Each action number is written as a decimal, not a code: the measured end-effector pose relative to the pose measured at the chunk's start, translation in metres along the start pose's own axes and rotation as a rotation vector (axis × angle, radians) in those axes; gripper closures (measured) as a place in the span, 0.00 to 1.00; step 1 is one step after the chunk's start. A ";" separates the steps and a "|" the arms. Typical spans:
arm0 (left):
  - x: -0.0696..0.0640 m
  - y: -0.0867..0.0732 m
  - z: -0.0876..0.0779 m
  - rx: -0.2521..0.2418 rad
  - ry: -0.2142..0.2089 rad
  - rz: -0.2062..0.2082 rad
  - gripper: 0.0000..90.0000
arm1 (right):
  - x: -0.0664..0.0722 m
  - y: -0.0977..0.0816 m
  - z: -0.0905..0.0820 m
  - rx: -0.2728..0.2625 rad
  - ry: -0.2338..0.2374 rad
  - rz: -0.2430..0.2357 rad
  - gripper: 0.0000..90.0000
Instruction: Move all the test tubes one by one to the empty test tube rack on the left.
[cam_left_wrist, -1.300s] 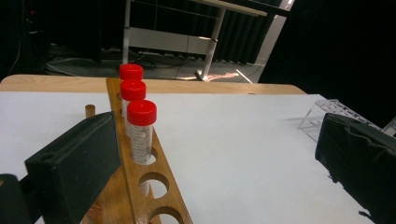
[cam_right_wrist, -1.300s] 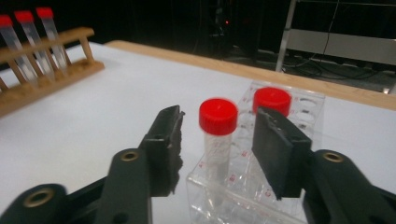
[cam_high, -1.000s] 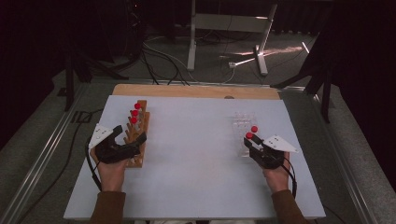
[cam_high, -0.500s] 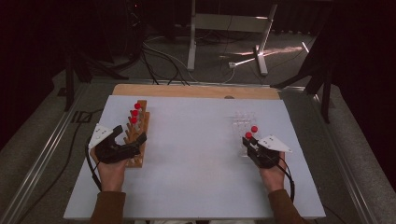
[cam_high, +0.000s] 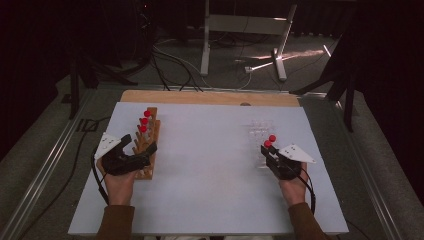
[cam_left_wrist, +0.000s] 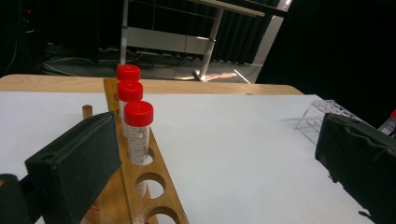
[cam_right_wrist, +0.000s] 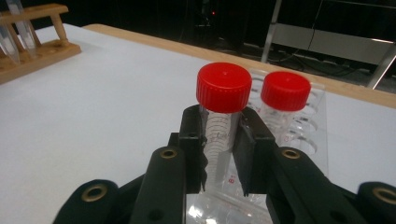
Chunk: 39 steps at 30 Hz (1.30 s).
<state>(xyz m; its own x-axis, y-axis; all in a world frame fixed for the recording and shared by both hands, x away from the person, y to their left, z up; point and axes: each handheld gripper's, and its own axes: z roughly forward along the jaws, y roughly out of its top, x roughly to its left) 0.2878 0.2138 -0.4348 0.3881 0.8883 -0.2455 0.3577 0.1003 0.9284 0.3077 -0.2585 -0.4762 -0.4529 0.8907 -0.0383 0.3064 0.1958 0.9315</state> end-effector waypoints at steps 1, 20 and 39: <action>0.000 0.000 0.000 0.000 0.000 0.000 0.01 | 0.000 0.001 -0.001 -0.004 0.001 0.000 0.82; 0.000 -0.001 0.001 0.010 0.001 -0.003 0.01 | -0.005 0.022 -0.020 -0.077 0.008 0.017 0.82; -0.010 0.004 0.001 0.014 -0.027 0.007 0.01 | 0.001 0.036 -0.029 -0.106 0.075 0.035 0.82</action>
<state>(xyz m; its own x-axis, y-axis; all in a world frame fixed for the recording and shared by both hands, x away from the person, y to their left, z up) 0.2865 0.2050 -0.4291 0.4130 0.8767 -0.2468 0.3666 0.0880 0.9262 0.2941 -0.2623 -0.4326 -0.5058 0.8624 0.0183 0.2351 0.1174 0.9649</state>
